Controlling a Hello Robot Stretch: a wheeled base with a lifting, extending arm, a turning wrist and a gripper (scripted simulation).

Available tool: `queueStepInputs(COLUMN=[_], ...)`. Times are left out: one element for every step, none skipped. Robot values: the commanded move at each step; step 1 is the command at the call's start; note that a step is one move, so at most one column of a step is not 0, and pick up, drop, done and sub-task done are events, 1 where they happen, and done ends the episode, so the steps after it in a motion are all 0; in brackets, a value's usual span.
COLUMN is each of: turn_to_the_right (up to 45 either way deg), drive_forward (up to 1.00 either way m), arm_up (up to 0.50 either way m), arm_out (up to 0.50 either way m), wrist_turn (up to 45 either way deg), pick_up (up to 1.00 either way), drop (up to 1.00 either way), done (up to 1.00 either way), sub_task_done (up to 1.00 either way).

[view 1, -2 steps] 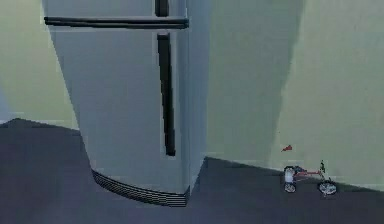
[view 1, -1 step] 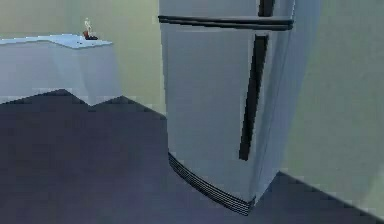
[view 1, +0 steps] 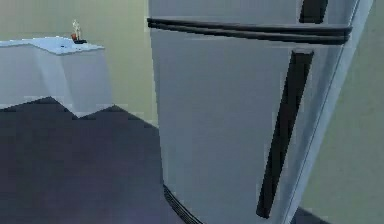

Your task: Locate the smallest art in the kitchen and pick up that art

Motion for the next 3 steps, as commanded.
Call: queueStepInputs(turn_to_the_right=[-39.0, 0.0, 0.0], drive_forward=[0.0, 1.0, 1.0], arm_up=[0.0, 0.0, 0.0], arm_out=[0.0, 0.0, 0.0], wrist_turn=[0.0, 0.0, 0.0], pick_up=[0.0, 0.0, 0.0], drop=[0.0, 0.0, 0.0], done=[0.0, 0.0, 0.0], sub_task_done=[0.0, 0.0, 0.0])
